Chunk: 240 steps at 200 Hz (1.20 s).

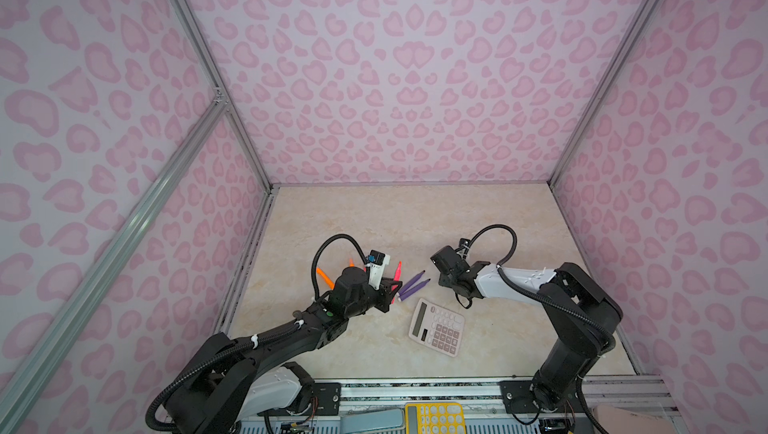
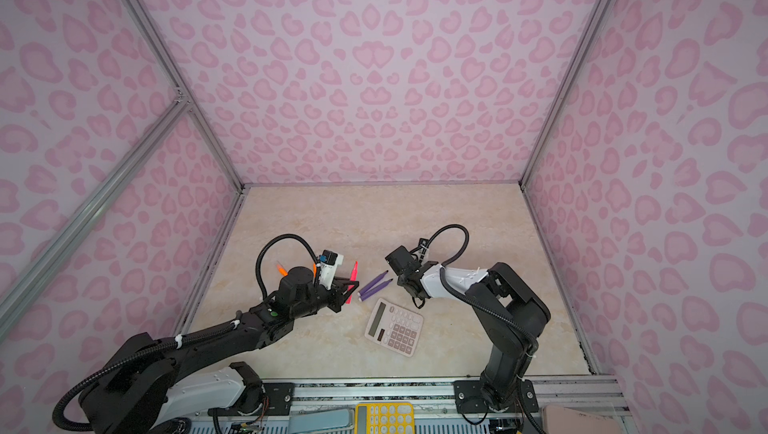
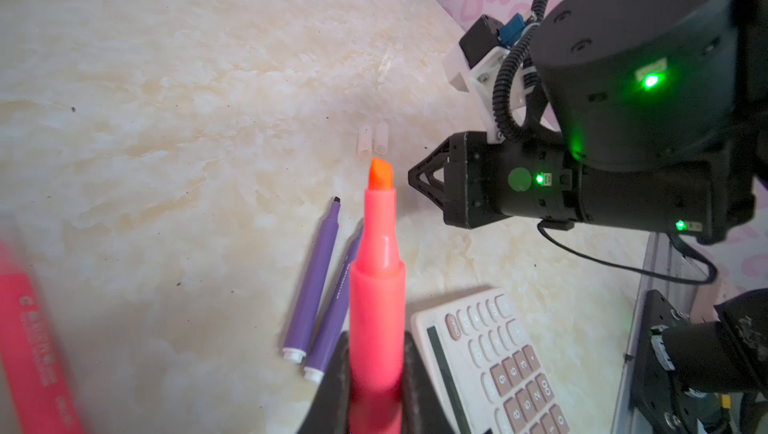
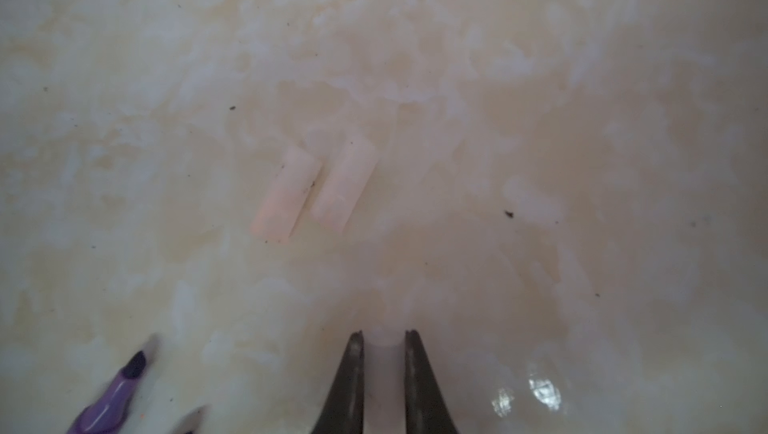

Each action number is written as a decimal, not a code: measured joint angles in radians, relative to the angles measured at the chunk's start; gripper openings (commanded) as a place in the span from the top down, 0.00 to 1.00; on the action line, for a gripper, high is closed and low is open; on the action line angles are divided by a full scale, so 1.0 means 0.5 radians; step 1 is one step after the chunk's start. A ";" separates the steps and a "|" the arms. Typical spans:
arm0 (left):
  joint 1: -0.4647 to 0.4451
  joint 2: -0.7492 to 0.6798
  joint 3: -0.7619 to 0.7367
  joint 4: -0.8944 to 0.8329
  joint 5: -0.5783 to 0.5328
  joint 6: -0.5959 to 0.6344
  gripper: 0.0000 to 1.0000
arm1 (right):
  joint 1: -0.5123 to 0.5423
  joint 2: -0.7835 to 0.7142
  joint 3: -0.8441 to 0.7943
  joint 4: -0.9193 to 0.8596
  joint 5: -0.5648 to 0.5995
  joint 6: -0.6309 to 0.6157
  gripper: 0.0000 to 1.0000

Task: Insert the pens into the pen caps
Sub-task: 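Lift the translucent cap with the right gripper toward the upright pink marker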

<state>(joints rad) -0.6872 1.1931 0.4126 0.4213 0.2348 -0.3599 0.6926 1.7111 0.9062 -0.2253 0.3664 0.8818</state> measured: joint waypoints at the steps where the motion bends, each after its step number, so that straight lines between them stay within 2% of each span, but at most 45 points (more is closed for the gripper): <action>1: -0.002 -0.002 0.000 0.001 0.002 0.004 0.97 | -0.002 -0.009 0.000 -0.001 0.001 -0.004 0.91; 69: -0.056 -0.065 -0.009 0.014 0.048 0.036 0.97 | -0.037 -0.458 -0.014 0.191 0.034 -0.098 0.95; 137: -0.056 0.266 0.144 0.171 0.024 -0.078 0.97 | -0.108 -0.775 -0.262 0.632 -0.051 -0.245 0.95; 179: -0.066 0.407 0.192 0.314 0.069 -0.153 0.97 | -0.204 -0.783 -0.317 0.793 -0.181 -0.306 0.96; 240: -0.107 0.487 0.230 0.343 0.002 -0.166 0.97 | -0.208 -0.578 -0.133 0.842 -0.488 -0.371 0.99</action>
<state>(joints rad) -0.7406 1.4364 0.5274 0.5926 0.2356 -0.4427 0.5888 1.4223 0.8398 0.1955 0.1223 0.6964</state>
